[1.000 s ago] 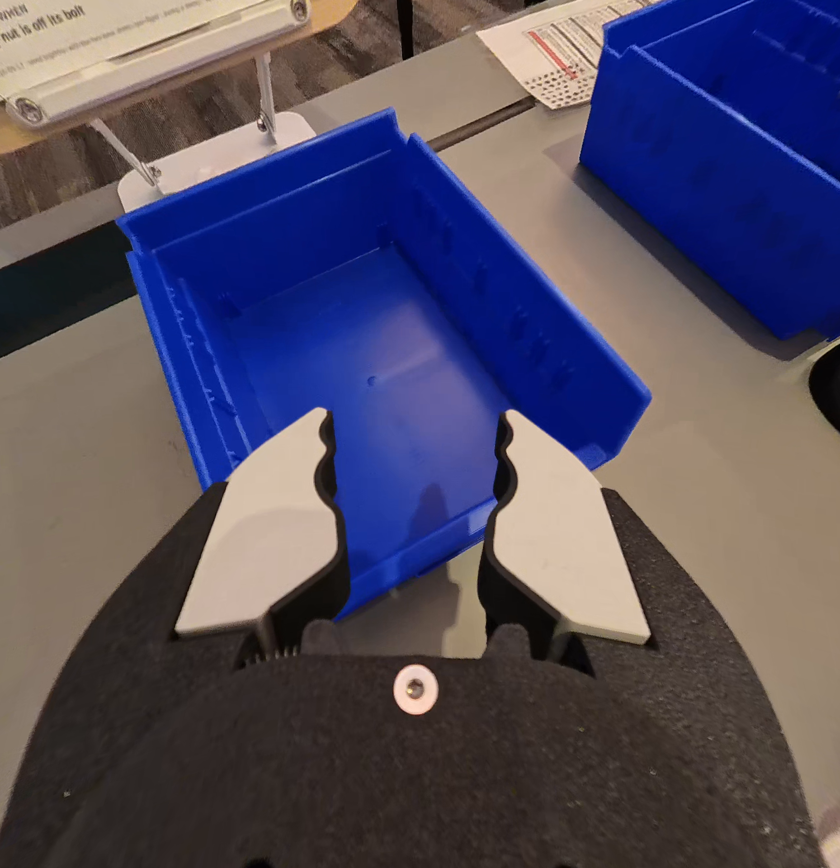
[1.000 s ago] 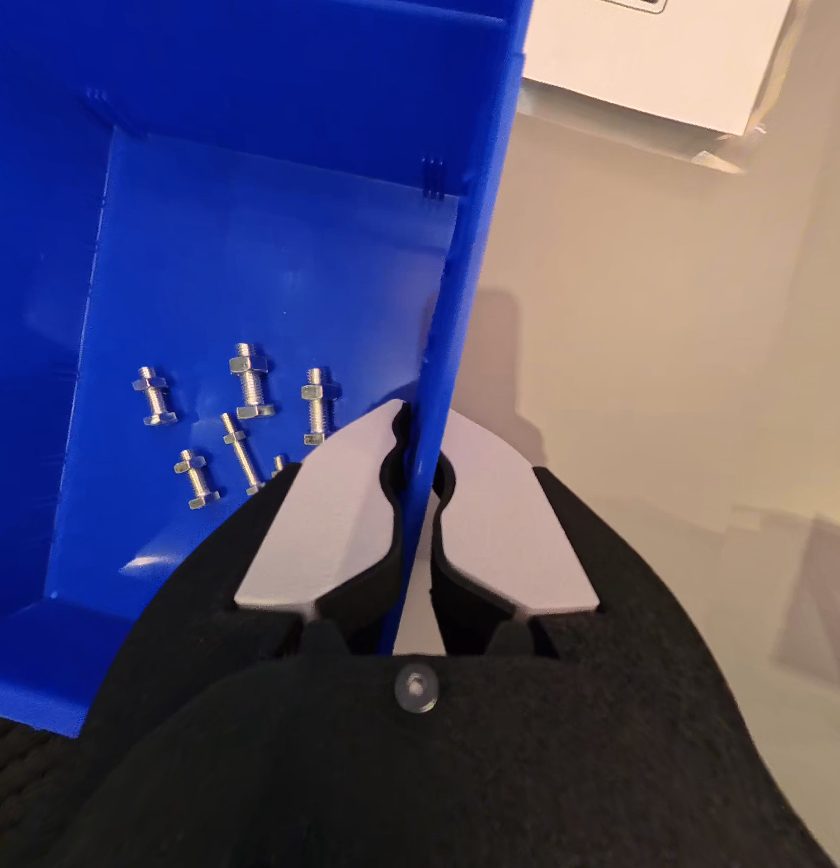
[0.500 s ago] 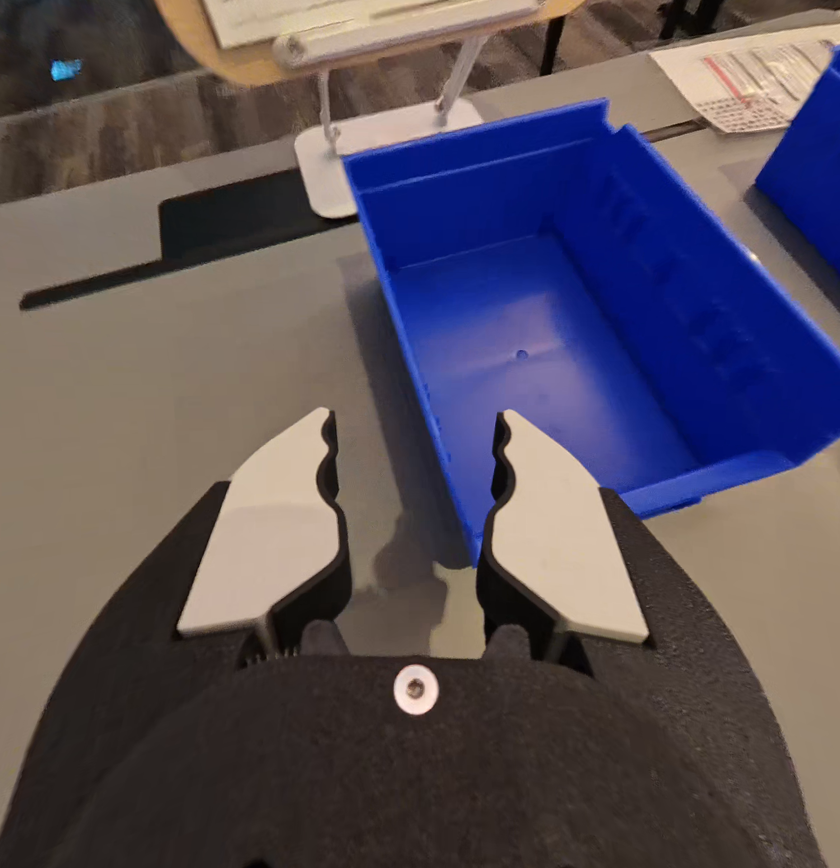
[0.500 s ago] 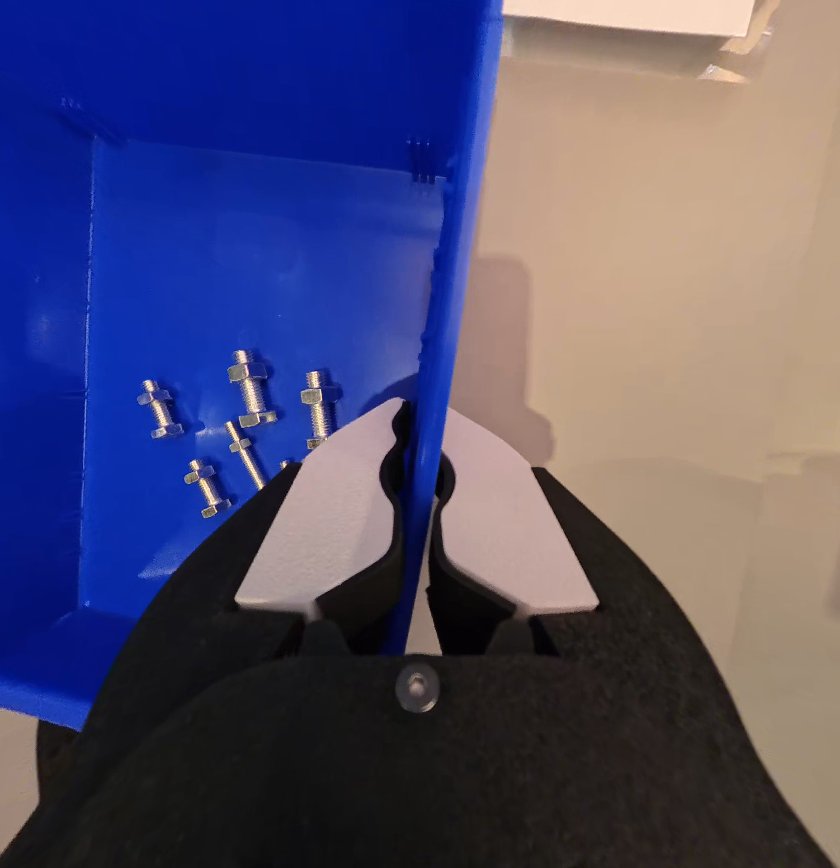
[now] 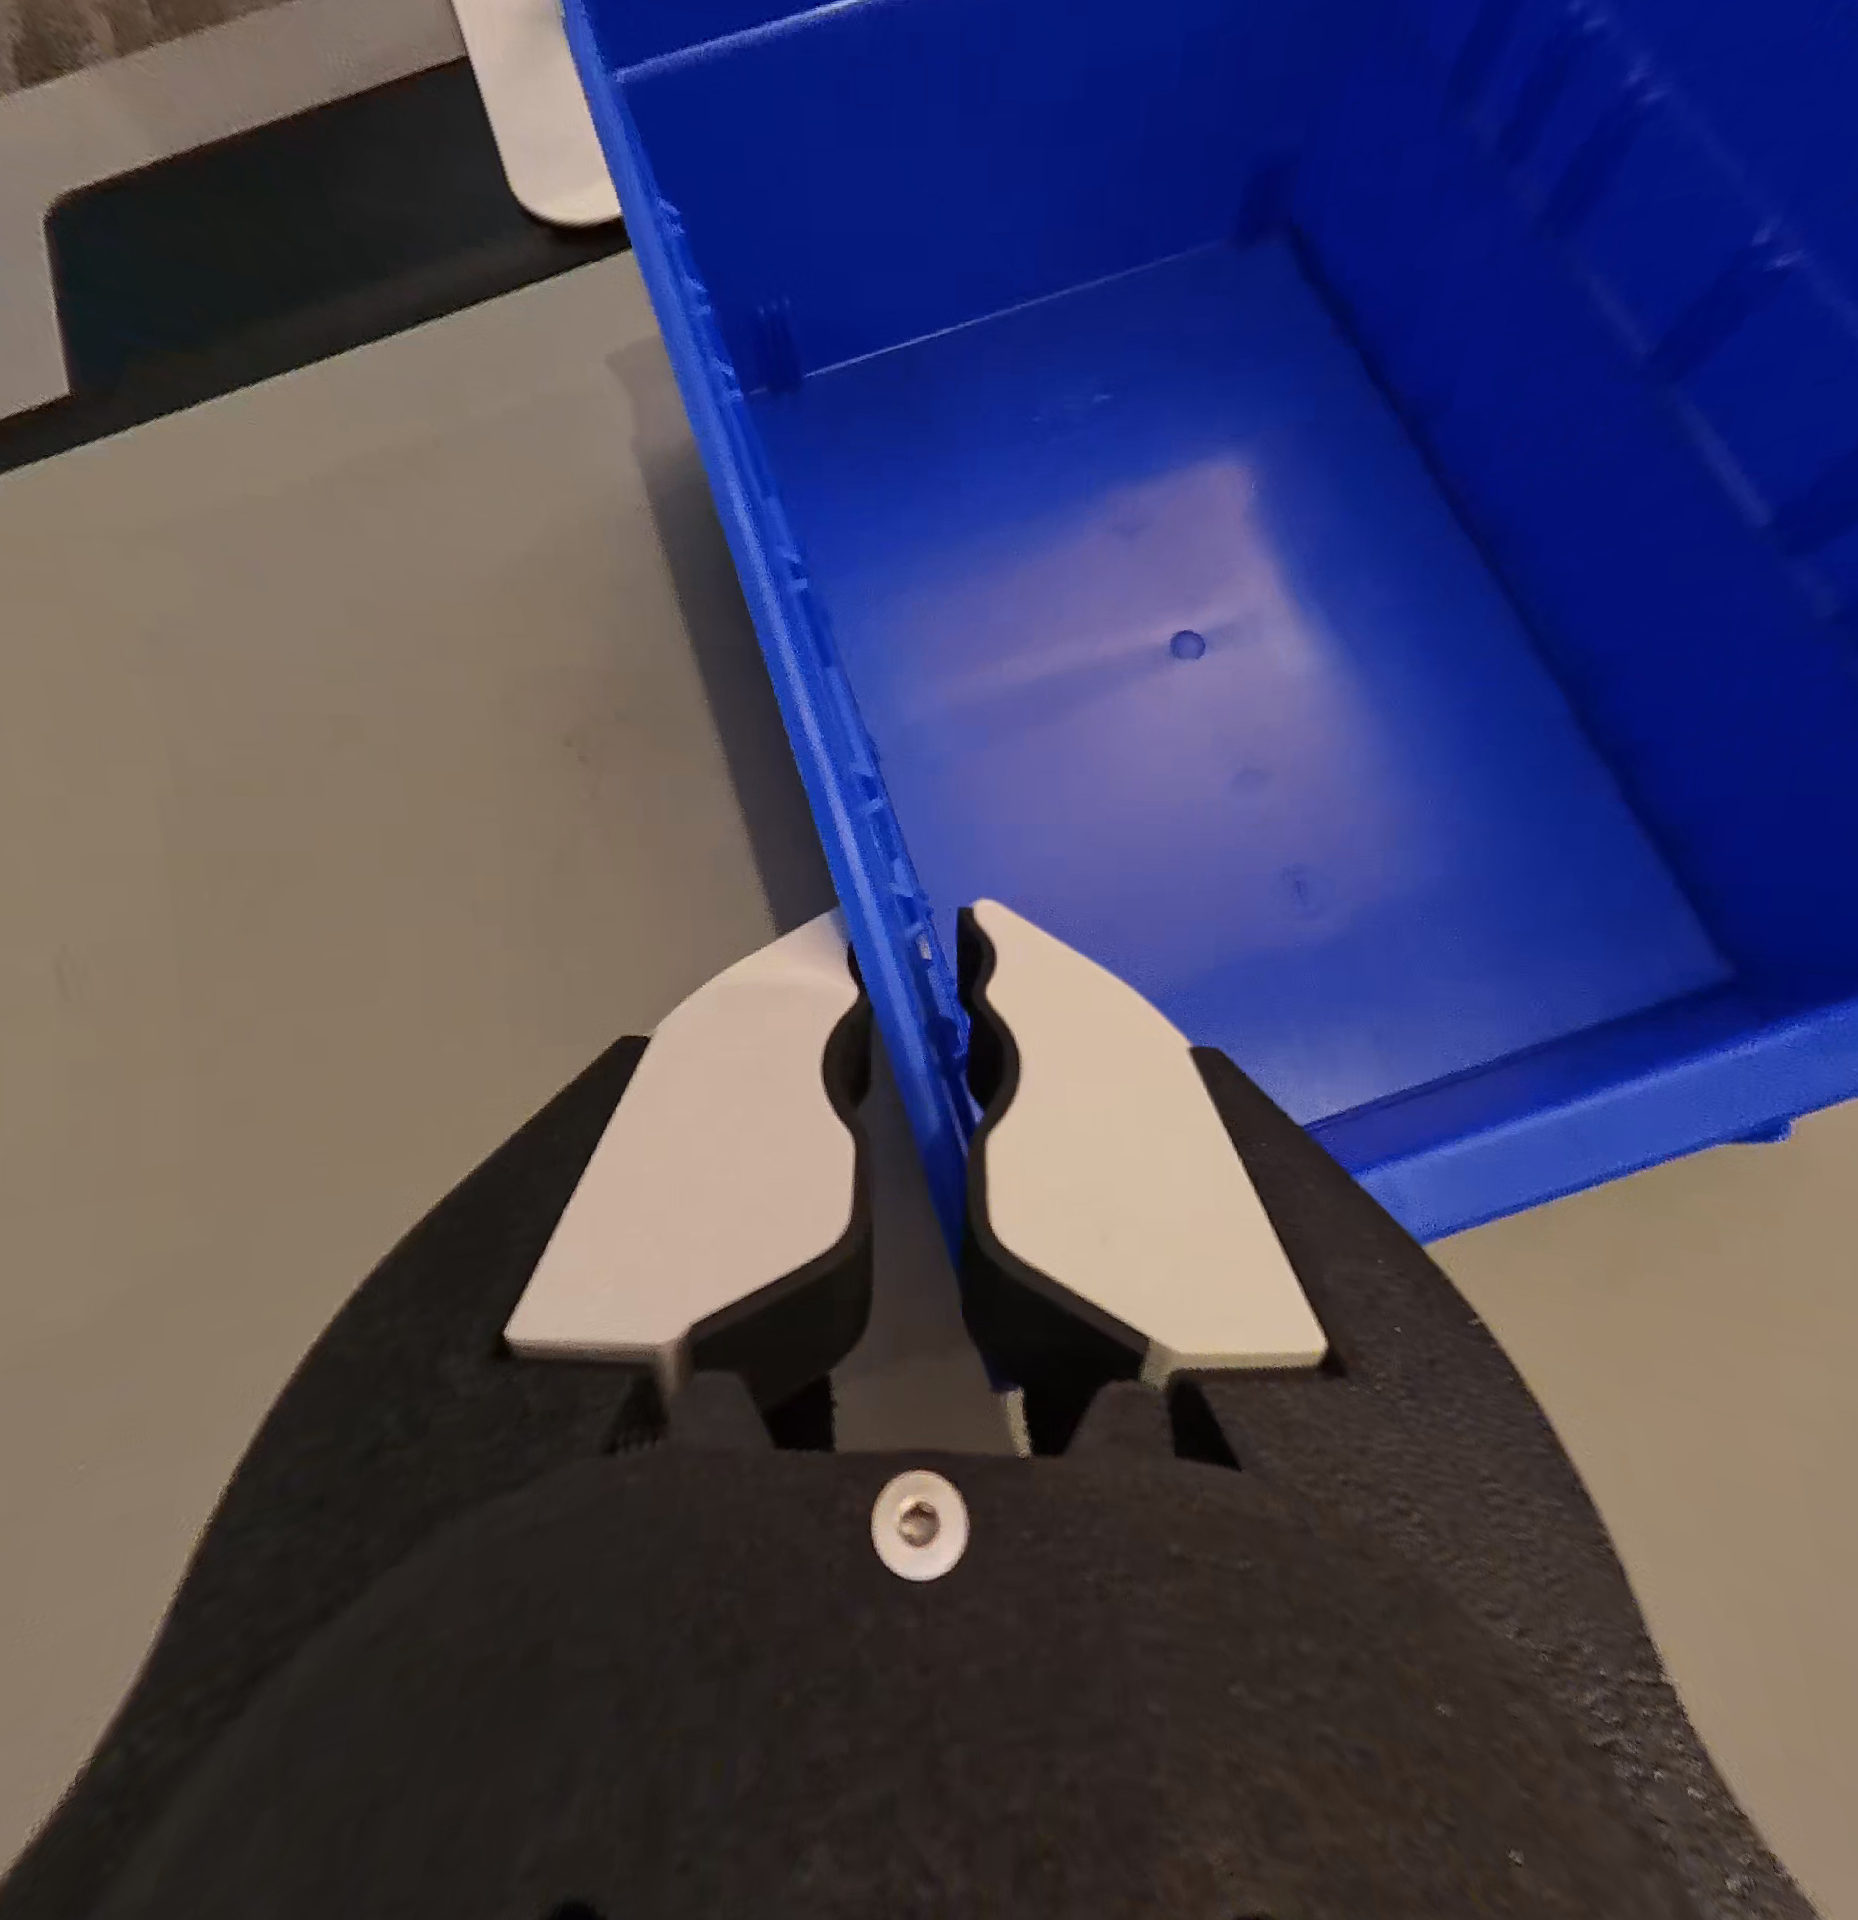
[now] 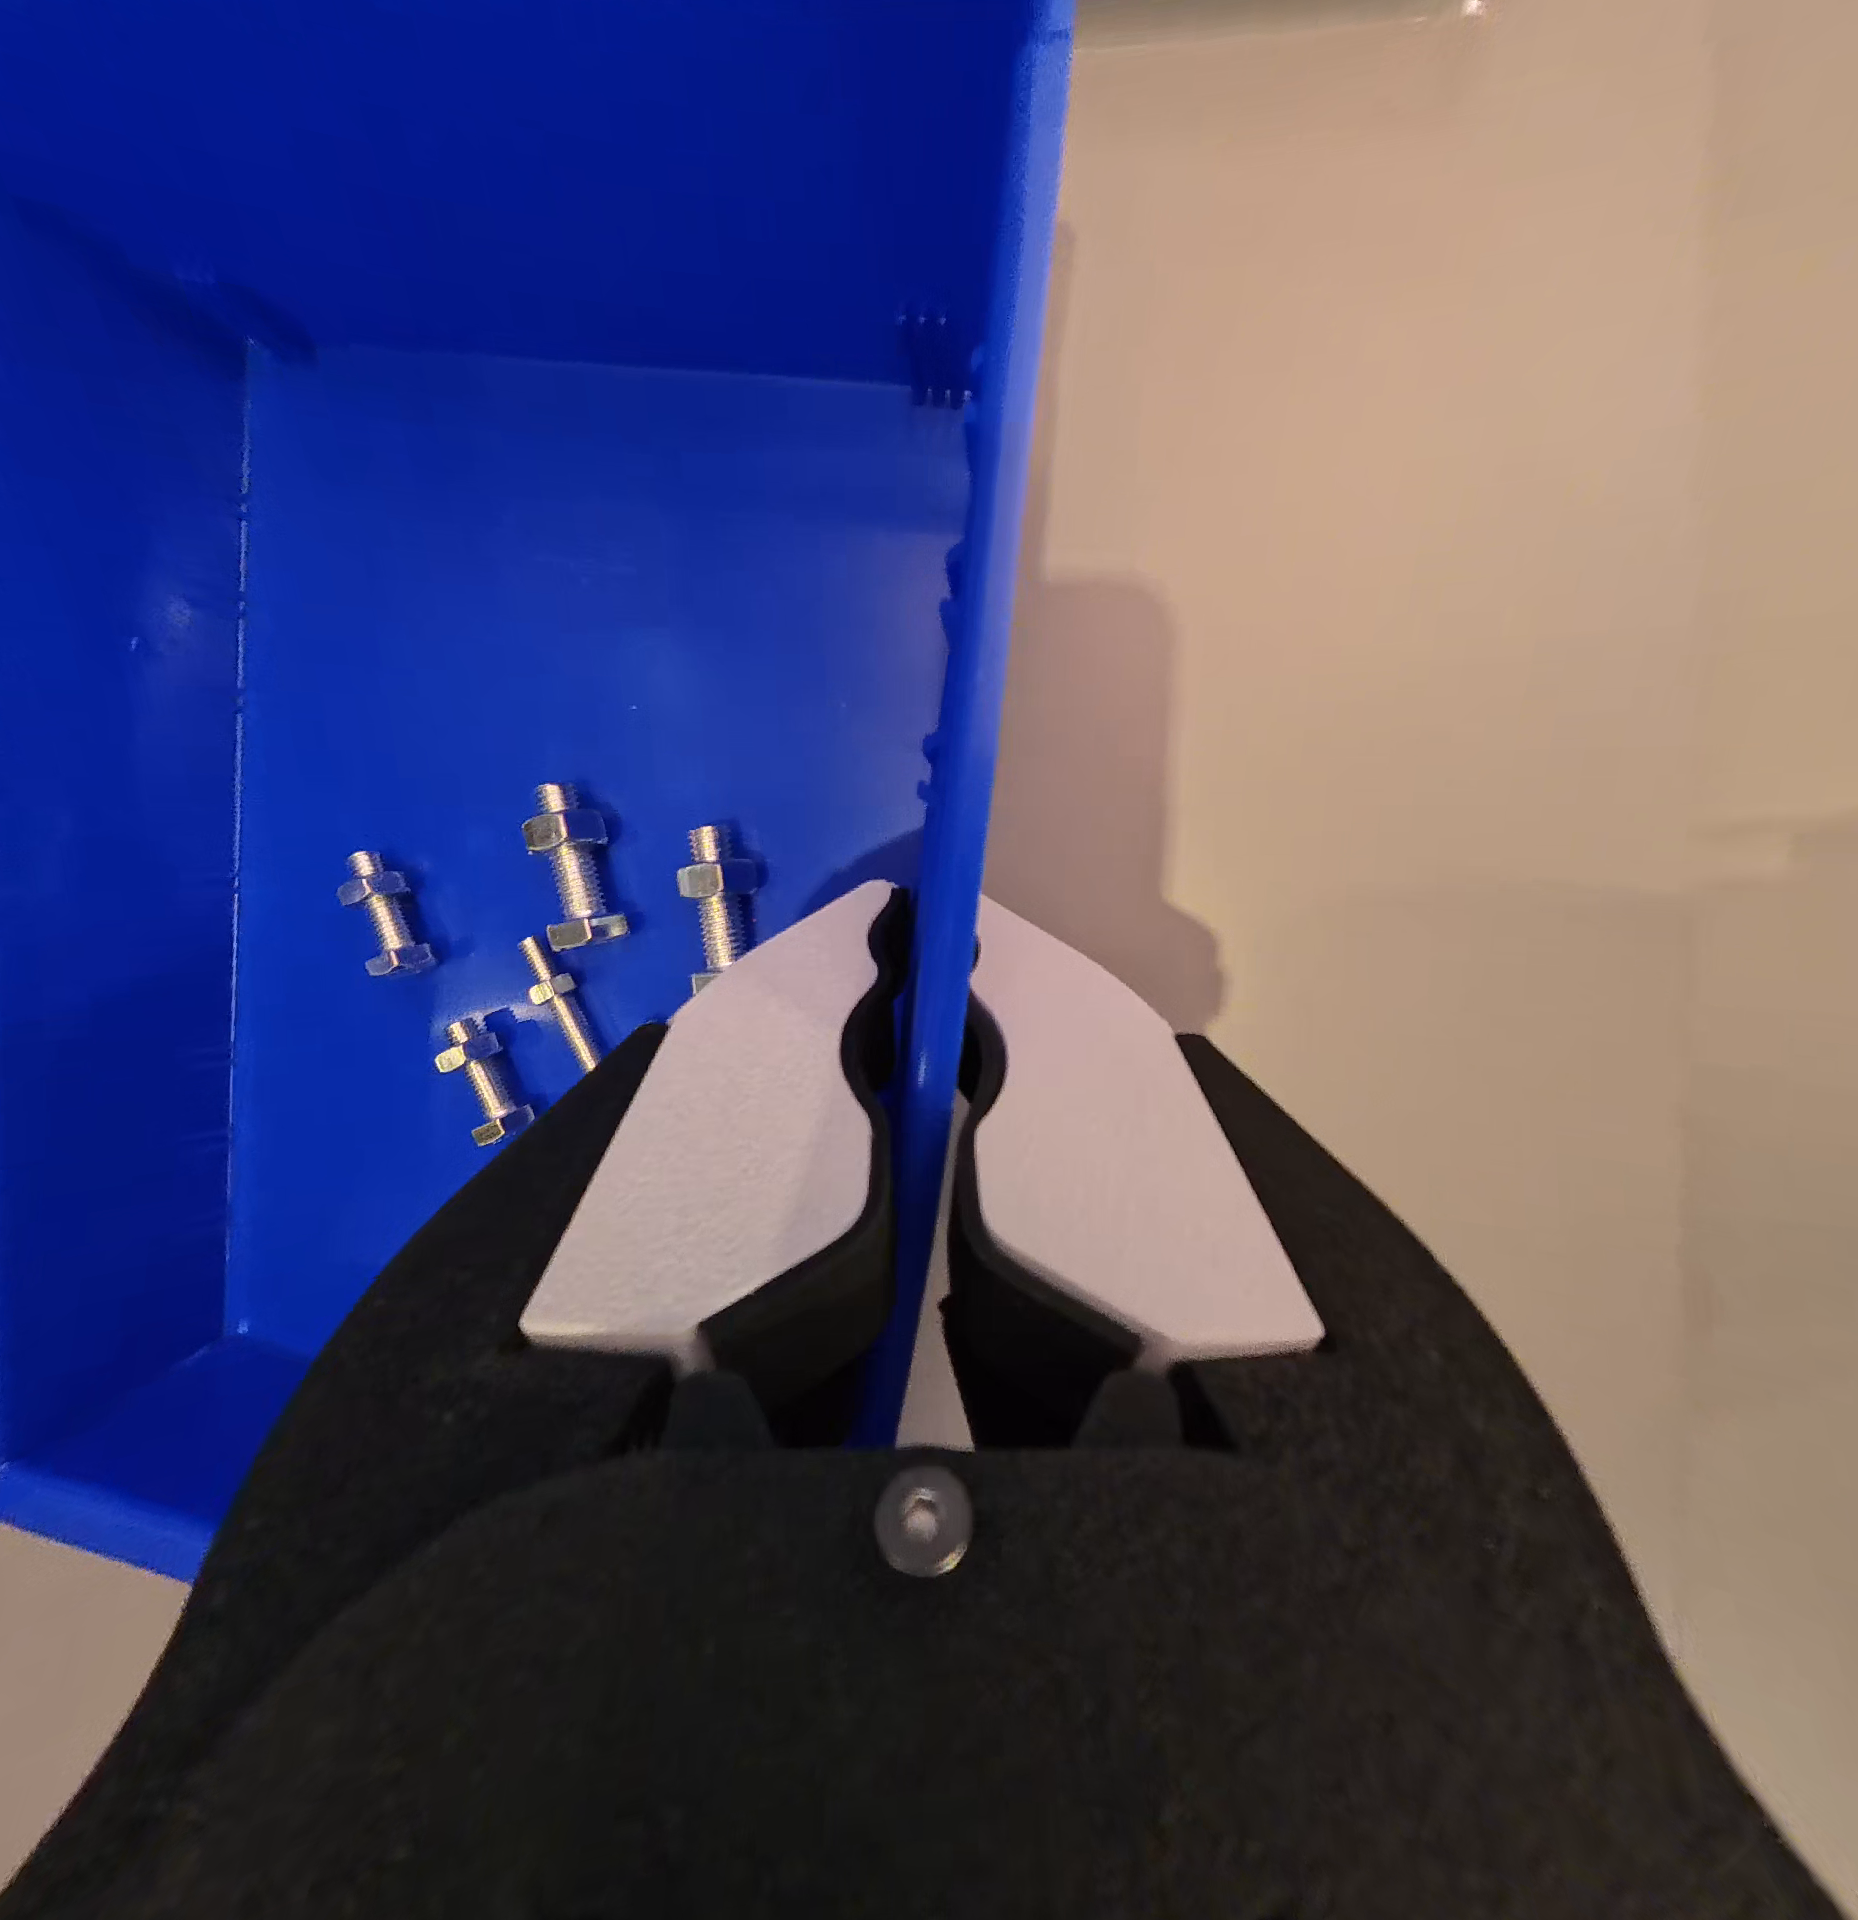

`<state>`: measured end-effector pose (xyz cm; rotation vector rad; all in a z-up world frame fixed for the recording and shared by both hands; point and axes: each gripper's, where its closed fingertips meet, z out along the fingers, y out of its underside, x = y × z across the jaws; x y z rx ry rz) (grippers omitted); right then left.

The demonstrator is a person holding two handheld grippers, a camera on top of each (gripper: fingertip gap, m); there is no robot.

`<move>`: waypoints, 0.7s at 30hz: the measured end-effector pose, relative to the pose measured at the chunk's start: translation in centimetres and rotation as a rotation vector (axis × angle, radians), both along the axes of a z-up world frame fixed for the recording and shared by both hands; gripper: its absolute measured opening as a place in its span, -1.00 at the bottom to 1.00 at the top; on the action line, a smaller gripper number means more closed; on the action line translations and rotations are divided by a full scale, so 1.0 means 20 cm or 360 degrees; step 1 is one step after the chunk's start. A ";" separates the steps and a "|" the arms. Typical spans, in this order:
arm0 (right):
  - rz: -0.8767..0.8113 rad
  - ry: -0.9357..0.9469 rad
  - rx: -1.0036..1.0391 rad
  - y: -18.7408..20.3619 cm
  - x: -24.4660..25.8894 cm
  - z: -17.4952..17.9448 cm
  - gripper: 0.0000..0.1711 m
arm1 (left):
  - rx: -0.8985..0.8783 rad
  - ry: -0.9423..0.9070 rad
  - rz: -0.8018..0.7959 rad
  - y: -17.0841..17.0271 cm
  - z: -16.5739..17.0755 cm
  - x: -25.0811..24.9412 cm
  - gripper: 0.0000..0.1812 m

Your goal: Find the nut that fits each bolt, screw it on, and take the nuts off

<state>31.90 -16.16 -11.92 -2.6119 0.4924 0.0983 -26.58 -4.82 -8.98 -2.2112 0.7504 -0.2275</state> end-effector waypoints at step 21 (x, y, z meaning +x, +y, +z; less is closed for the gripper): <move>-0.0068 0.0095 0.0009 -0.15 -0.05 0.21 -0.94 | 0.0130 -0.0295 -0.0248 -0.22 0.30 0.12 -0.26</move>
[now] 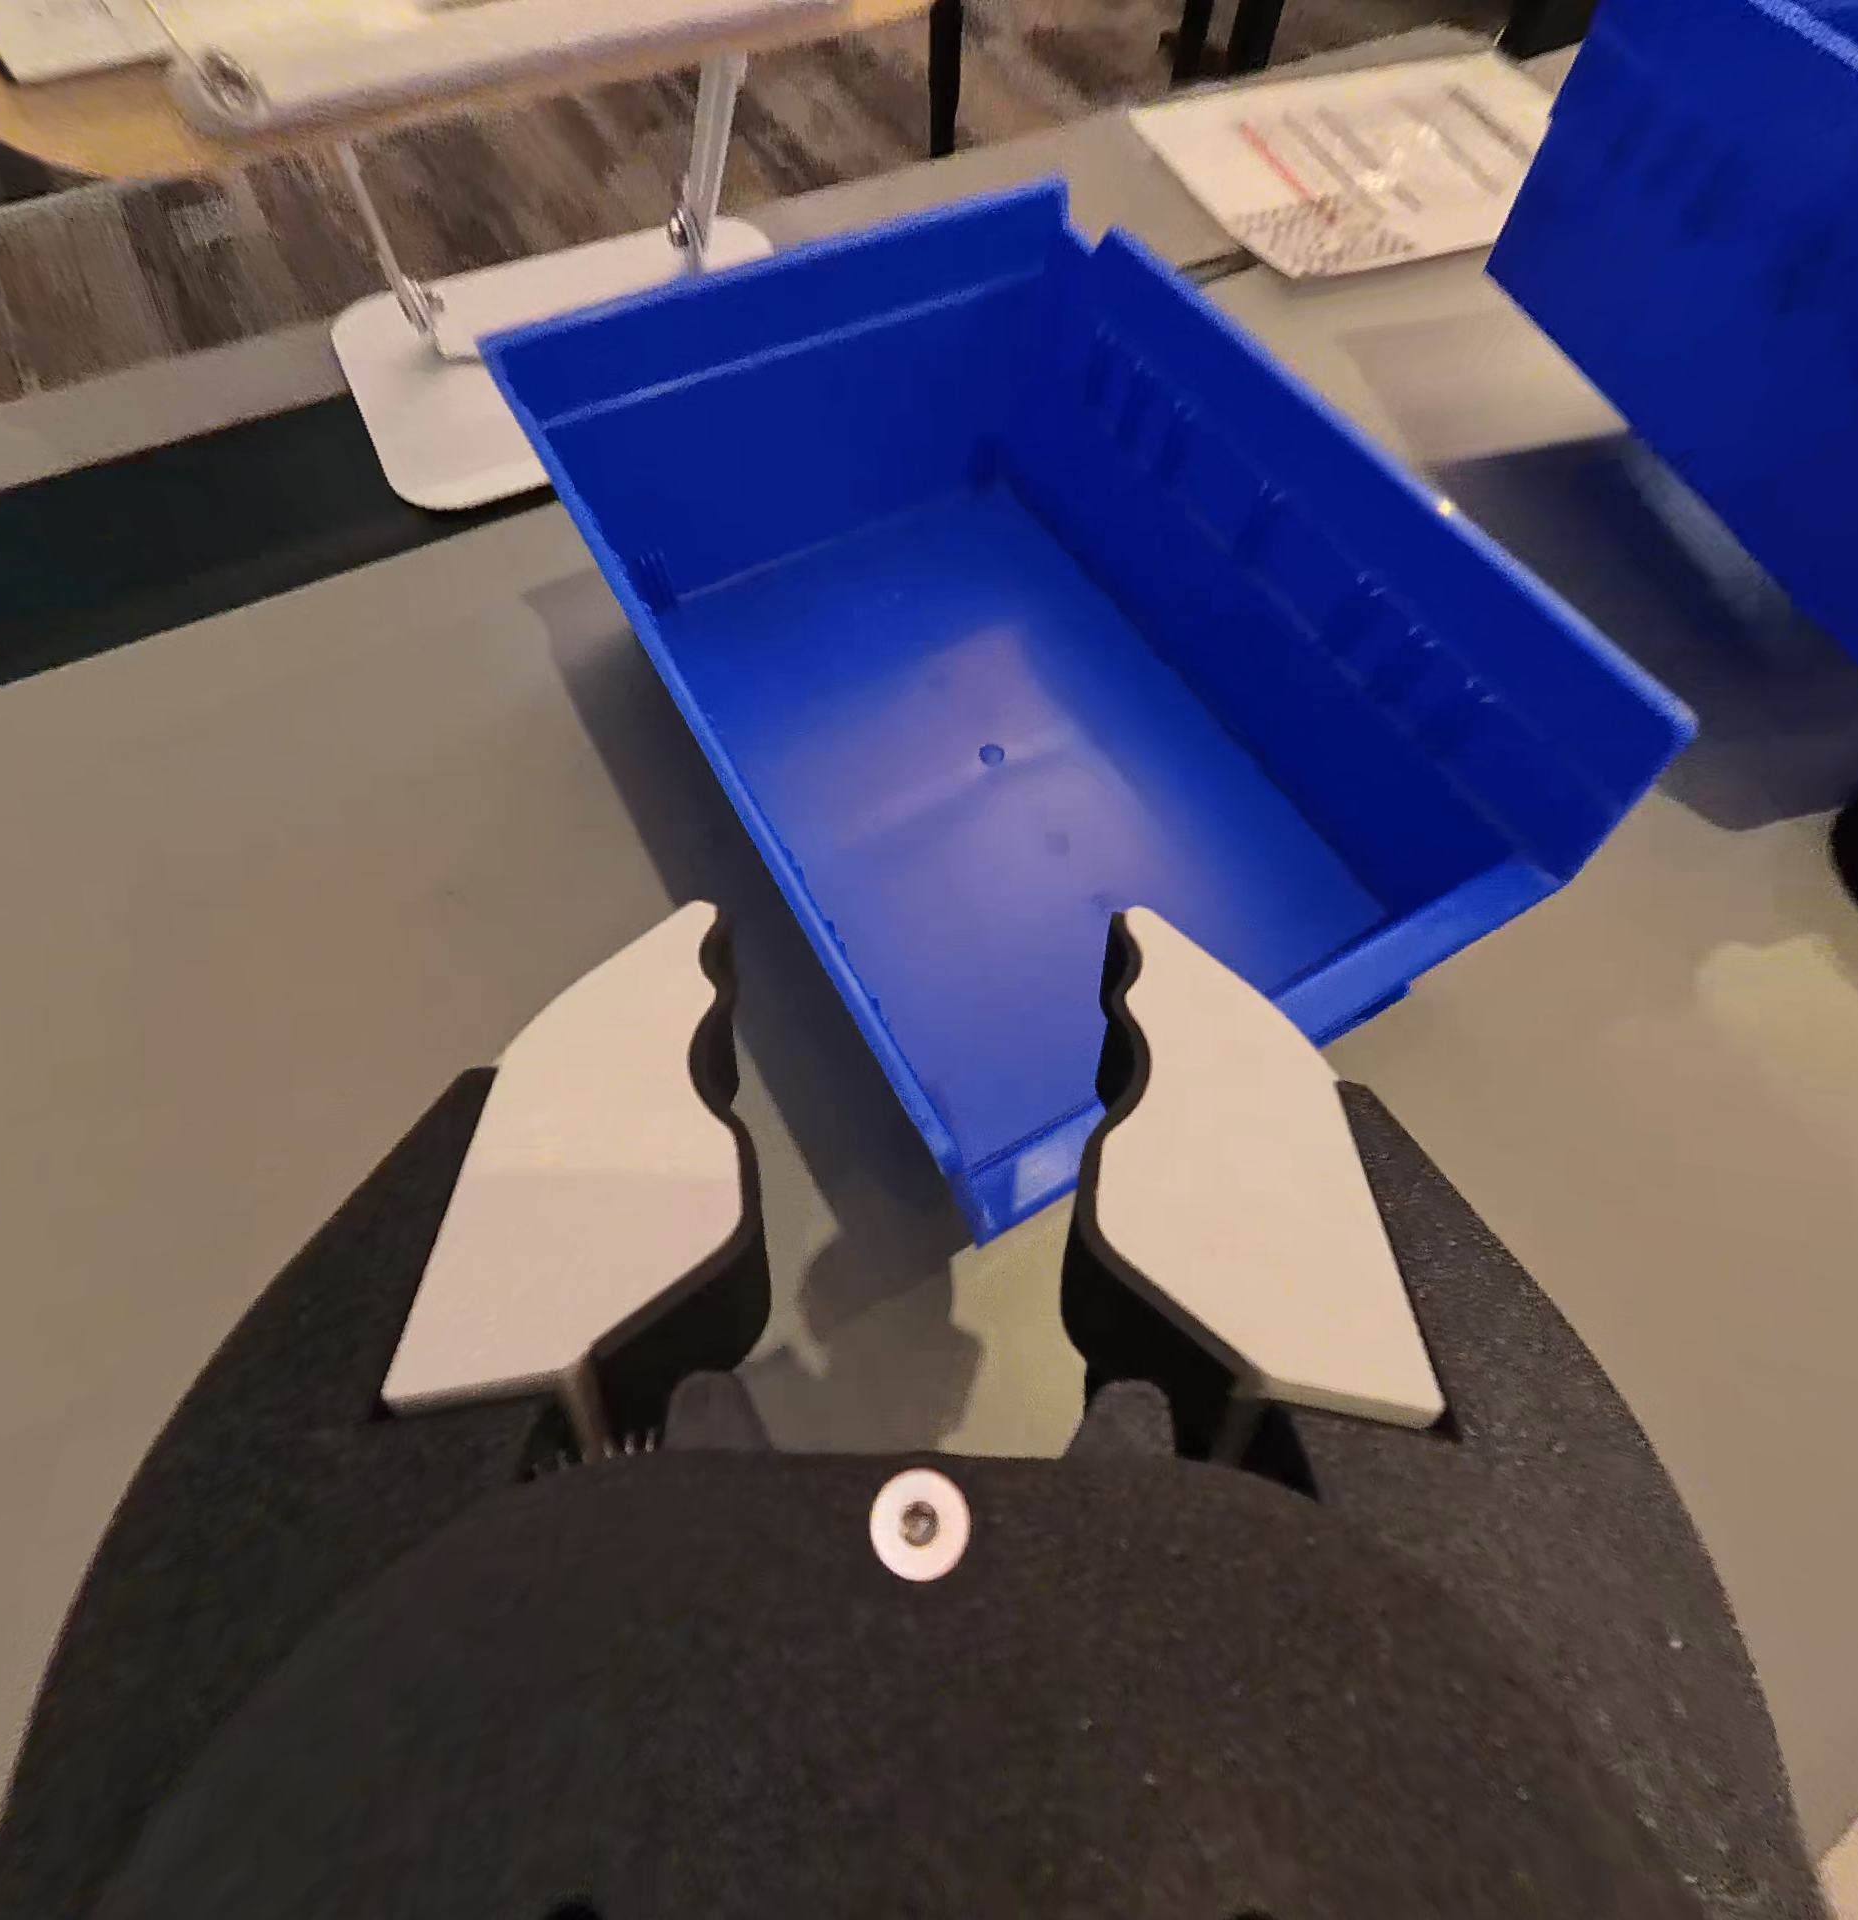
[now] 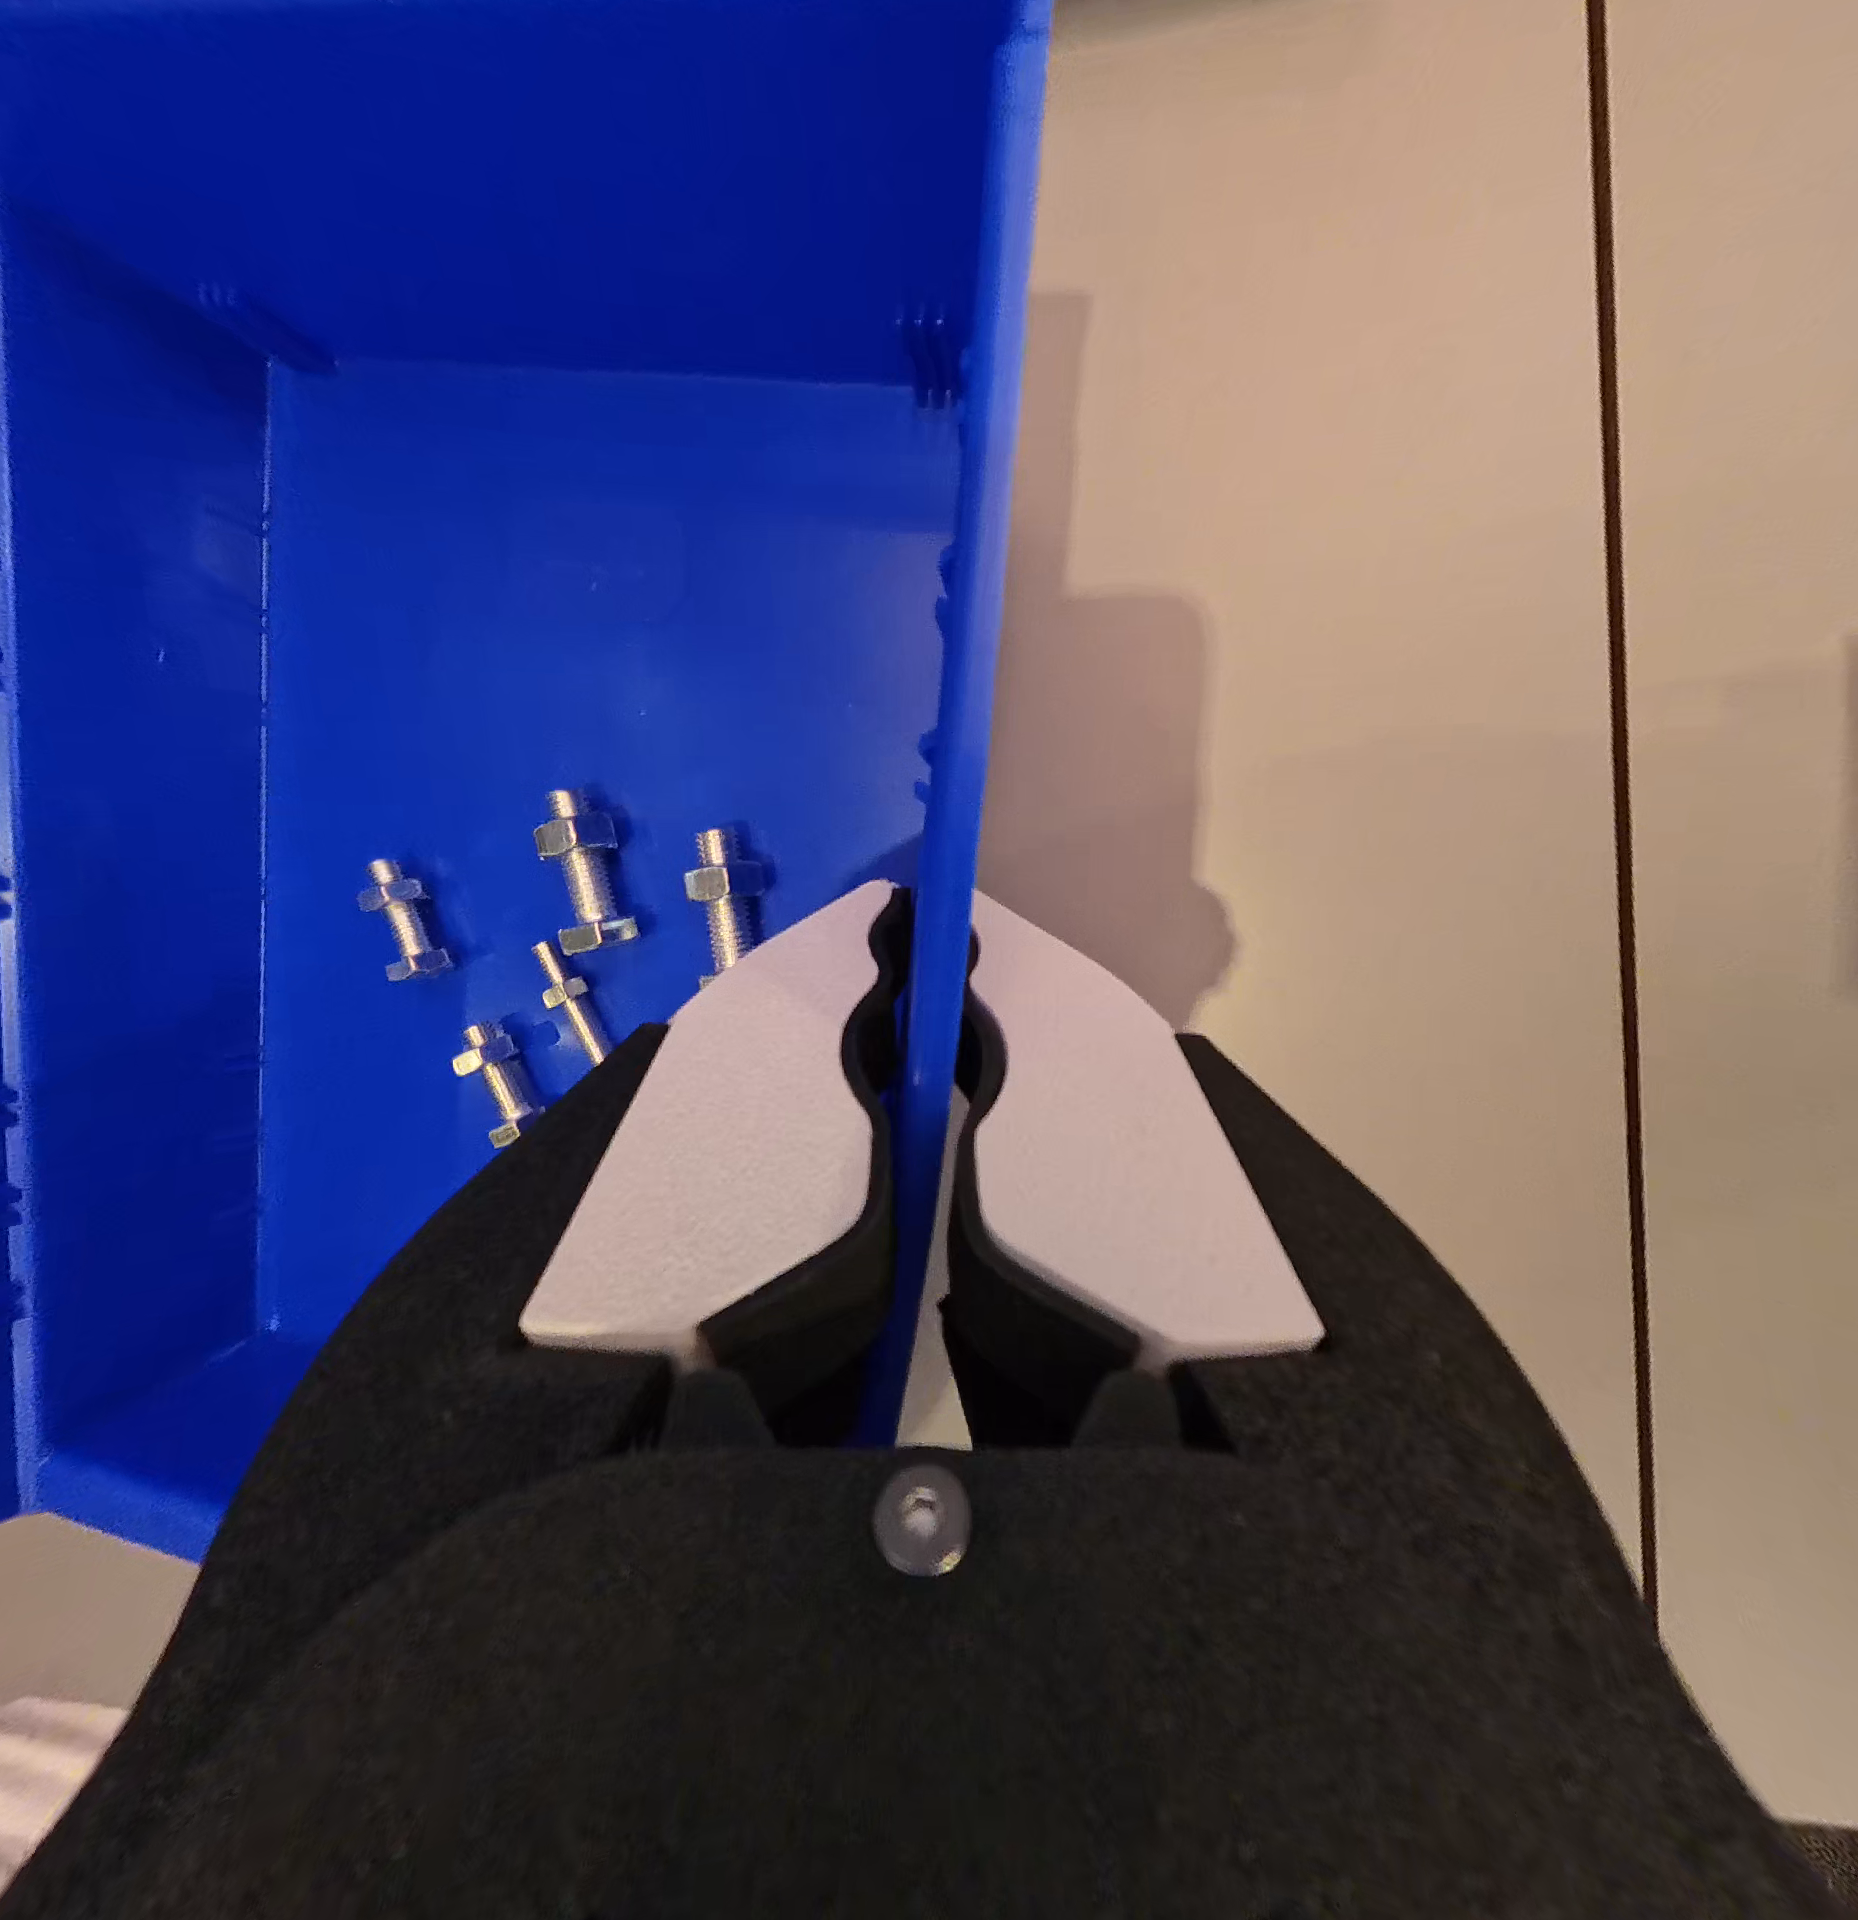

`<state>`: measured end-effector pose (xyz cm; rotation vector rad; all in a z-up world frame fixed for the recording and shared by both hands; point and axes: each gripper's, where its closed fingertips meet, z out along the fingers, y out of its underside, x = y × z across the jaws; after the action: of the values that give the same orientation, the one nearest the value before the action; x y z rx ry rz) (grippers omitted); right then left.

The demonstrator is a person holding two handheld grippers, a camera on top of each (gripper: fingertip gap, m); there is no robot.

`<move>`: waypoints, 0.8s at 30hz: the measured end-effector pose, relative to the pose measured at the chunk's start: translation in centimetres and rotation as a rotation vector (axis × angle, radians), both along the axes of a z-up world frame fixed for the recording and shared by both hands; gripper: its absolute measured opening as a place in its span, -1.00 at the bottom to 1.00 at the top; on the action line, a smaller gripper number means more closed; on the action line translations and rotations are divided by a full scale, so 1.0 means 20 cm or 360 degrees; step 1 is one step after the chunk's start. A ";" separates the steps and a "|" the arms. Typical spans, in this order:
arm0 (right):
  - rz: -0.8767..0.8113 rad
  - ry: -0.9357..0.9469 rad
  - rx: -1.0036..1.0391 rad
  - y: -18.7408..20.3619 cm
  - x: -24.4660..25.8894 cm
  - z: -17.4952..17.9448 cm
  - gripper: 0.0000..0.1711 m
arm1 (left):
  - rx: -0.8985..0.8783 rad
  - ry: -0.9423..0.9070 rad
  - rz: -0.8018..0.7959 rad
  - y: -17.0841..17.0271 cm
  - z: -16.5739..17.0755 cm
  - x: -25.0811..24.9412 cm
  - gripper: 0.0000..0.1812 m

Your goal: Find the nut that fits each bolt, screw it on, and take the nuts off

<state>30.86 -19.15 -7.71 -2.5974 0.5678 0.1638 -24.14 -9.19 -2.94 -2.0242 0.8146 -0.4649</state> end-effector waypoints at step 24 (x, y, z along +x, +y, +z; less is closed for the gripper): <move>0.0402 -0.0063 0.0018 0.45 -0.80 0.69 -0.93 | 0.0122 0.0104 0.0276 0.10 0.18 -0.45 -0.31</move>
<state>14.76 -10.21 6.10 -2.6474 0.2221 0.1965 -33.18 -7.20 0.57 -2.0265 0.6779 -0.2669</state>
